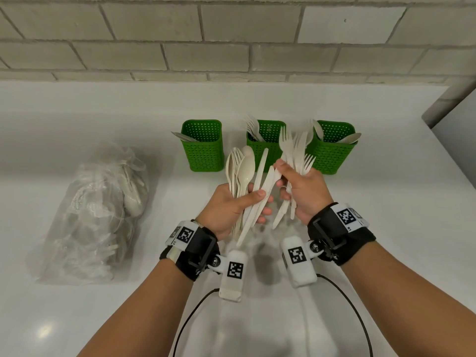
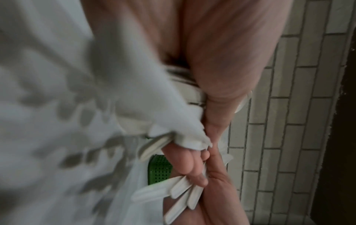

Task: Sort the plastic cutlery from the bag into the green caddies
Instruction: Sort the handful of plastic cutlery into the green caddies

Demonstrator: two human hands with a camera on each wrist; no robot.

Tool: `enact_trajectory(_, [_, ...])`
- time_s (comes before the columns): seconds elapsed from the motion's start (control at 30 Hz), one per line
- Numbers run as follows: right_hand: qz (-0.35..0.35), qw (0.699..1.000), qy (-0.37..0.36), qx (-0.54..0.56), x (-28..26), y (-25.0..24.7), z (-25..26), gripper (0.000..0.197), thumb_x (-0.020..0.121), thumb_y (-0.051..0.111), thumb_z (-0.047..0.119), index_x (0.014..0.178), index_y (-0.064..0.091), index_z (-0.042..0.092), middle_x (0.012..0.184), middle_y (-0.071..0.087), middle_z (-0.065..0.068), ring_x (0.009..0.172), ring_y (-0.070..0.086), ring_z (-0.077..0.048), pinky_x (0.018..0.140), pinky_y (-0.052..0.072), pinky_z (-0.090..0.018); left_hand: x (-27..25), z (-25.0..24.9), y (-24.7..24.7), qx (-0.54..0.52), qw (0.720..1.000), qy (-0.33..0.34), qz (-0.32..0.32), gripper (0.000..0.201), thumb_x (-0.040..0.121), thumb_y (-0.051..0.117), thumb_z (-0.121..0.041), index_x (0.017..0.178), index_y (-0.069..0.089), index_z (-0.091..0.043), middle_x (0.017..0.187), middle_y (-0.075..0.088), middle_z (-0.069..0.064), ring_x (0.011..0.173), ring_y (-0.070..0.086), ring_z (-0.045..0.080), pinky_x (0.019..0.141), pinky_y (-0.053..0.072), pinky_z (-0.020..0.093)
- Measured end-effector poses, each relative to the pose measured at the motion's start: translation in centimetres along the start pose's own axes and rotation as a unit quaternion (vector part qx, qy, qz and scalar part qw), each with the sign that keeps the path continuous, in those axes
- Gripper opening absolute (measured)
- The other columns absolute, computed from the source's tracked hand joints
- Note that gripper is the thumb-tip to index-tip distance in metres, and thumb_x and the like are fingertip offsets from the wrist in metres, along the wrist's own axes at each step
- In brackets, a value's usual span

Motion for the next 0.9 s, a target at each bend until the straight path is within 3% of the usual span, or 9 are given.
enact_trajectory(0.13, [0.046, 0.997, -0.007, -0.055, -0.8, 1.0, 0.6, 0.020, 0.091, 0.067, 0.024, 0.088, 0.066, 0.005, 0.066, 0.057, -0.003, 0.051, 0.048, -0.010, 0.040, 0.034, -0.022, 0.1, 0.0, -0.3, -0.013, 0.999, 0.020, -0.026, 0.007, 0.090, 0.062, -0.006, 0.094, 0.064, 0.000, 0.079, 0.068, 0.018, 0.060, 0.066, 0.023, 0.055, 0.055, 0.031])
enact_trajectory(0.27, [0.134, 0.988, 0.020, -0.078, -2.7, 3.4, 0.0, 0.023, 0.090, 0.067, 0.012, 0.093, 0.067, -0.011, 0.049, 0.060, 0.000, 0.037, 0.051, -0.008, 0.035, 0.037, -0.015, 0.4, -0.5, -0.2, -0.013, 0.998, 0.045, -0.031, 0.015, 0.088, 0.065, -0.009, 0.099, 0.068, 0.001, 0.079, 0.071, 0.016, 0.064, 0.068, 0.025, 0.061, 0.057, 0.034])
enact_trajectory(0.4, [0.113, 0.991, 0.034, -0.064, -2.5, 3.4, -0.4, 0.026, 0.090, 0.068, 0.013, 0.096, 0.066, -0.012, 0.065, 0.065, -0.014, 0.042, 0.059, -0.014, 0.036, 0.041, -0.017, 0.2, -0.4, 0.0, 0.015, 0.998, 0.053, -0.002, 0.022, 0.087, 0.065, -0.009, 0.107, 0.067, 0.002, 0.094, 0.072, 0.023, 0.083, 0.070, 0.032, 0.073, 0.059, 0.045])
enact_trajectory(0.5, [0.083, 0.995, 0.023, -0.050, -2.1, 2.9, -0.3, 0.022, 0.092, 0.066, 0.020, 0.091, 0.070, -0.002, 0.073, 0.070, -0.020, 0.050, 0.063, -0.021, 0.043, 0.049, -0.026, 0.1, -0.2, 0.0, 0.014, 0.999, 0.036, -0.009, 0.021, 0.091, 0.061, -0.006, 0.102, 0.063, 0.011, 0.083, 0.072, 0.018, 0.067, 0.069, 0.023, 0.058, 0.058, 0.034])
enact_trajectory(0.6, [-0.014, 0.992, -0.022, -0.121, -0.3, 0.3, 0.6, 0.028, 0.091, 0.065, 0.037, 0.071, 0.071, 0.018, 0.055, 0.059, 0.003, 0.051, 0.053, -0.014, 0.054, 0.045, -0.029, 0.0, 0.5, -0.9, -0.015, 0.999, -0.004, -0.028, 0.016, 0.092, 0.061, -0.010, 0.093, 0.064, 0.006, 0.071, 0.059, 0.013, 0.057, 0.059, 0.017, 0.054, 0.056, 0.031])
enact_trajectory(0.67, [-0.049, 0.991, -0.044, -0.114, 0.1, -0.7, 1.5, 0.035, 0.092, 0.063, 0.040, 0.064, 0.067, 0.019, 0.050, 0.058, 0.006, 0.053, 0.056, -0.013, 0.064, 0.051, -0.034, 0.0, 1.2, -1.5, -0.009, 0.999, -0.041, -0.031, 0.019, 0.092, 0.062, -0.015, 0.087, 0.066, 0.003, 0.062, 0.052, 0.009, 0.052, 0.054, 0.016, 0.054, 0.054, 0.030])
enact_trajectory(0.77, [0.048, 0.967, -0.146, -0.202, -0.6, 0.7, 3.3, 0.023, 0.088, 0.070, 0.025, 0.068, 0.062, 0.019, 0.053, 0.059, 0.005, 0.051, 0.056, -0.010, 0.064, 0.051, -0.028, -0.1, 1.4, -1.5, 0.021, 0.997, -0.073, -0.005, 0.023, 0.091, 0.063, -0.020, 0.080, 0.067, 0.000, 0.055, 0.051, 0.007, 0.048, 0.051, 0.016, 0.052, 0.053, 0.030])
enact_trajectory(0.83, [0.175, 0.919, -0.186, -0.301, -1.7, 2.9, 3.0, 0.027, 0.079, 0.076, 0.007, 0.070, 0.059, 0.025, 0.056, 0.056, 0.011, 0.050, 0.051, -0.001, 0.055, 0.043, -0.019, -0.1, 1.3, -1.1, 0.035, 0.996, -0.078, 0.024, 0.024, 0.090, 0.064, -0.019, 0.075, 0.067, -0.001, 0.052, 0.050, 0.007, 0.045, 0.049, 0.017, 0.050, 0.052, 0.029])
enact_trajectory(0.9, [0.233, 0.871, -0.220, -0.373, -2.2, 4.0, 2.4, 0.022, 0.075, 0.076, 0.009, 0.072, 0.064, 0.027, 0.062, 0.059, 0.011, 0.056, 0.055, -0.002, 0.054, 0.042, -0.023, -0.2, 1.2, -0.8, 0.023, 0.995, -0.081, 0.047, 0.024, 0.088, 0.067, -0.018, 0.070, 0.068, -0.003, 0.050, 0.049, 0.007, 0.043, 0.047, 0.016, 0.047, 0.050, 0.028])
Point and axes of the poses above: each hand's wrist, its own x-axis towards the middle knuckle, its own y-axis out of the palm, z = x × y, the point moved 9 cm from there along x, towards the middle knuckle
